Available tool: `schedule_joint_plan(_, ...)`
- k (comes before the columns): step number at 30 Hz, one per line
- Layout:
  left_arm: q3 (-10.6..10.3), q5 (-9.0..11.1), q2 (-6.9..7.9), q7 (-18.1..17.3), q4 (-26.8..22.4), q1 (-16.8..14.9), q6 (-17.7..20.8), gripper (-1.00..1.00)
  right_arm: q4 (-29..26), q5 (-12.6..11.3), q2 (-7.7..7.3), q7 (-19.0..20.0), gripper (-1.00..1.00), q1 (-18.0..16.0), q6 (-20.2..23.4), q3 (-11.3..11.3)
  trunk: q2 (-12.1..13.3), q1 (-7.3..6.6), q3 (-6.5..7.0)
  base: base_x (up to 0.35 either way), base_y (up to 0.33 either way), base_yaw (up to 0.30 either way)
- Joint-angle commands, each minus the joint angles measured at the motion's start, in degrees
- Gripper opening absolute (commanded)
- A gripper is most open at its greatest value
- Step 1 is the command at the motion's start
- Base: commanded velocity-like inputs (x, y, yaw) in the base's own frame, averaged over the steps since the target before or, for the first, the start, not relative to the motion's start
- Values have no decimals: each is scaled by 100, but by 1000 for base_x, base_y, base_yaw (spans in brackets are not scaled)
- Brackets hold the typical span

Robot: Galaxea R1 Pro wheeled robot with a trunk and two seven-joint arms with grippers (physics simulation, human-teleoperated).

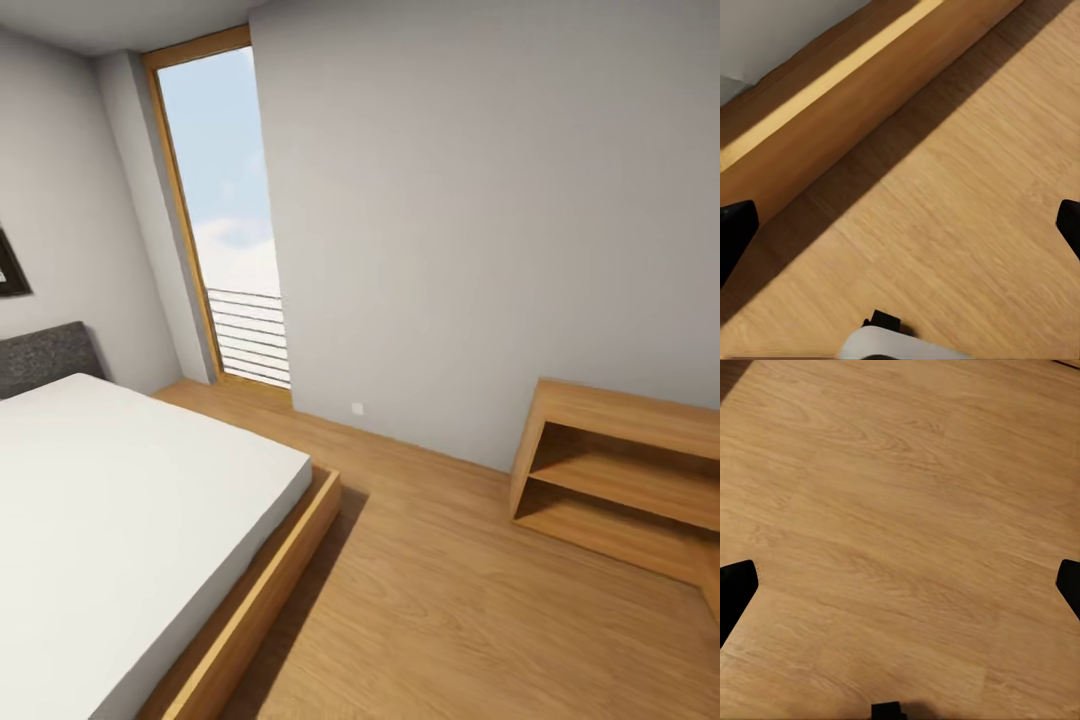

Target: In the bedroom, organize the workspace by keeping the computer under the desk, ensuring the monitor is on the desk, placing the keyboard on the desk next to the monitor, placing the mouse on the desk next to the keyboard, moving the folder from the swivel chair onto the desk next to the mouse, stacking the notebook on top of the folder with the pen on top of the notebook, and positioning the swivel chair next to the desk.

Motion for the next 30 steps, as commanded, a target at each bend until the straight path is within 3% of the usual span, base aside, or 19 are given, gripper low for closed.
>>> schedule_joint_plan(1,15,-10,-5,3,-5,0,-12,100,3,12,4,-21,100,-3,-12,-4,35,-21,4,0,0,185)
schedule_joint_plan(7,15,-13,-11,-8,-5,0,-30,100,3,7,6,-30,100,-3,-11,-5,276,-153,69,0,0,185)
schedule_joint_plan(21,-3,-27,-4,-24,-5,0,-57,100,-6,1,-37,-61,100,-3,-182,-16,276,-153,-21,0,-3,210)
schedule_joint_plan(24,-3,-27,-4,-20,-2,0,-53,100,-6,1,-37,-210,100,-3,-195,-24,276,-153,-33,0,-148,253)
schedule_joint_plan(26,-3,-25,1,-17,3,0,-51,100,-6,1,-33,-517,100,-3,-212,-29,276,-153,-39,0,-249,266)
schedule_joint_plan(30,-3,-21,4,-17,4,0,-50,100,-6,1,-30,-626,100,-3,-230,-27,276,-153,-45,0,-112,271)
